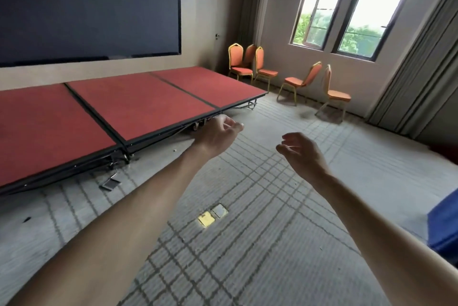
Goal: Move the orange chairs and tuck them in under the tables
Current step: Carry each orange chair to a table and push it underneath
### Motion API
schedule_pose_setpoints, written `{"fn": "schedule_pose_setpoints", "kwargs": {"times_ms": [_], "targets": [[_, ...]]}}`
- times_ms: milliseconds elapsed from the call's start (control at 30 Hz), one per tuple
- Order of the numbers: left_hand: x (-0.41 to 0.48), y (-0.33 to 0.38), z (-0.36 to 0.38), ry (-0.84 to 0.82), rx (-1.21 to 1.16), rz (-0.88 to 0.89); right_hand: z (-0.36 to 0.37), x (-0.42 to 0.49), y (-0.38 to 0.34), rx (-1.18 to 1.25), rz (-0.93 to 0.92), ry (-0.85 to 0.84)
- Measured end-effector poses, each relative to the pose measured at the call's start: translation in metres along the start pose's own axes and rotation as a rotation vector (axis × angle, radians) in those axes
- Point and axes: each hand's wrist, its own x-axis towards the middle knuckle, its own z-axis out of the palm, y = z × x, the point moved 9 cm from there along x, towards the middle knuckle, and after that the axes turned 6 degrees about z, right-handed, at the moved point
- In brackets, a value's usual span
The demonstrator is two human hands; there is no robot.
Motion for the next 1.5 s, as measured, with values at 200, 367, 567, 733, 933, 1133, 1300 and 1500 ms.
{"fn": "schedule_pose_setpoints", "kwargs": {"times_ms": [200, 367, 567, 733, 933, 1133, 1300, 1500], "targets": [[0.169, -0.025, 0.058, -0.070, -0.016, 0.027, 0.000, 0.159, 0.041, 0.068, 0.075, 0.067], [0.323, -0.039, 0.101, -0.075, -0.012, 0.072, -0.001, 0.303, 0.068, 0.119, 0.060, 0.064], [0.525, -0.032, 0.144, -0.114, 0.029, 0.144, -0.013, 0.518, 0.062, 0.195, 0.034, 0.009], [0.676, -0.043, 0.152, -0.095, -0.018, 0.138, -0.014, 0.671, 0.047, 0.223, 0.001, 0.052], [0.851, -0.064, 0.164, -0.046, -0.113, 0.153, 0.008, 0.852, 0.046, 0.254, -0.035, 0.033], [1.074, -0.069, 0.180, -0.001, -0.232, 0.229, 0.023, 1.070, 0.025, 0.339, -0.113, 0.080], [1.252, -0.057, 0.203, -0.004, -0.265, 0.241, 0.015, 1.237, 0.011, 0.363, -0.127, 0.121], [1.419, -0.066, 0.257, -0.131, -0.201, 0.315, 0.006, 1.416, 0.029, 0.365, -0.139, 0.204]]}}
